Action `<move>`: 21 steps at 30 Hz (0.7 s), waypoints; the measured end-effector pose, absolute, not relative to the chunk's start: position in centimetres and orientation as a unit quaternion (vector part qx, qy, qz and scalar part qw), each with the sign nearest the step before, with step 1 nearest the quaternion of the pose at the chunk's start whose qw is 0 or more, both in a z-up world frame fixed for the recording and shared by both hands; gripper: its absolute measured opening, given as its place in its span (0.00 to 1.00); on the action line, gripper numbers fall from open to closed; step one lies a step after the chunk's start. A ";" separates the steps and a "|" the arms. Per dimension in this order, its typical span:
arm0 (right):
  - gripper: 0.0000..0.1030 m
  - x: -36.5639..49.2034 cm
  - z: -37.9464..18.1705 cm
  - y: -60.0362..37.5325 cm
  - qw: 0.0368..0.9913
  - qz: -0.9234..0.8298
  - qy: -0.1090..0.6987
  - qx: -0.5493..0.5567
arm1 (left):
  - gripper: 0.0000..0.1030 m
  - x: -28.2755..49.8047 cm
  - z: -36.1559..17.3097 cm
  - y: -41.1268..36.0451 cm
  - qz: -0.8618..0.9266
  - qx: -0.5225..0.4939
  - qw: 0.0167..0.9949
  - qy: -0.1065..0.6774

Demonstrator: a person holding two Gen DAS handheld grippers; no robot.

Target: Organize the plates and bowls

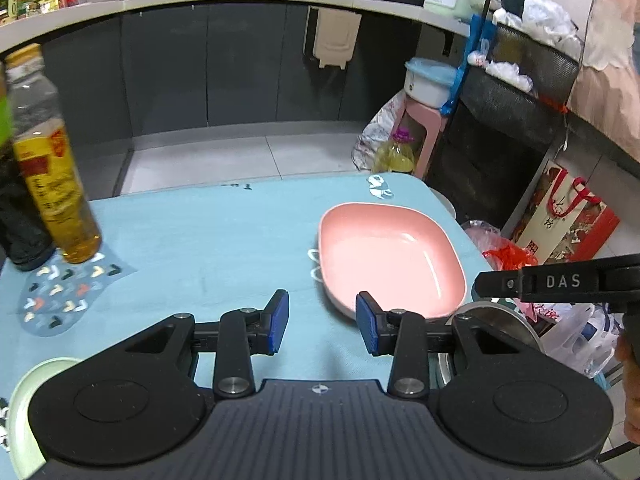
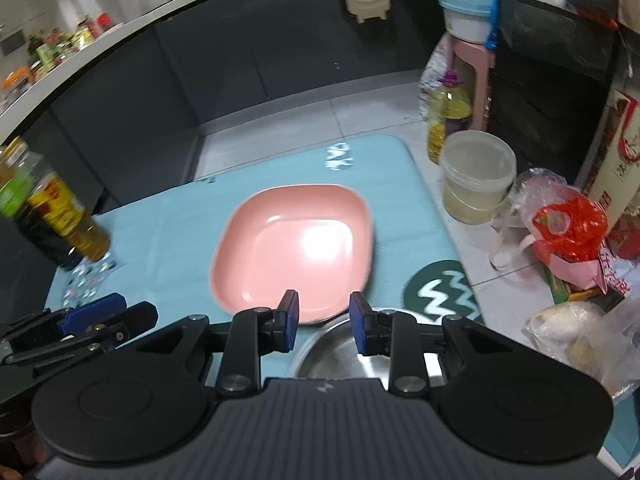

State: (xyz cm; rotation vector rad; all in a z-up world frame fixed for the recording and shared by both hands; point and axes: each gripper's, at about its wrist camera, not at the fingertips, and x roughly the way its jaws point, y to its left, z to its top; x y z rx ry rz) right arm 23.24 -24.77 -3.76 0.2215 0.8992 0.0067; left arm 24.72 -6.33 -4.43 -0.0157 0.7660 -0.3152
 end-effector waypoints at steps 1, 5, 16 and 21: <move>0.28 23.5 -4.0 -25.1 0.894 0.002 0.435 0.110 | 0.34 25.1 -4.7 -6.7 -0.153 -0.009 0.914 0.375; 0.28 24.3 -5.0 -26.1 0.891 0.000 0.438 0.120 | 0.34 26.5 -5.5 -7.6 -0.148 -0.012 0.912 0.383; 0.28 26.2 -6.4 -26.7 0.887 0.001 0.443 0.130 | 0.34 29.2 -7.2 -9.8 -0.143 -0.004 0.908 0.393; 0.28 26.6 -6.8 -26.7 0.886 -0.003 0.445 0.132 | 0.34 29.9 -7.9 -10.3 -0.142 -0.004 0.905 0.402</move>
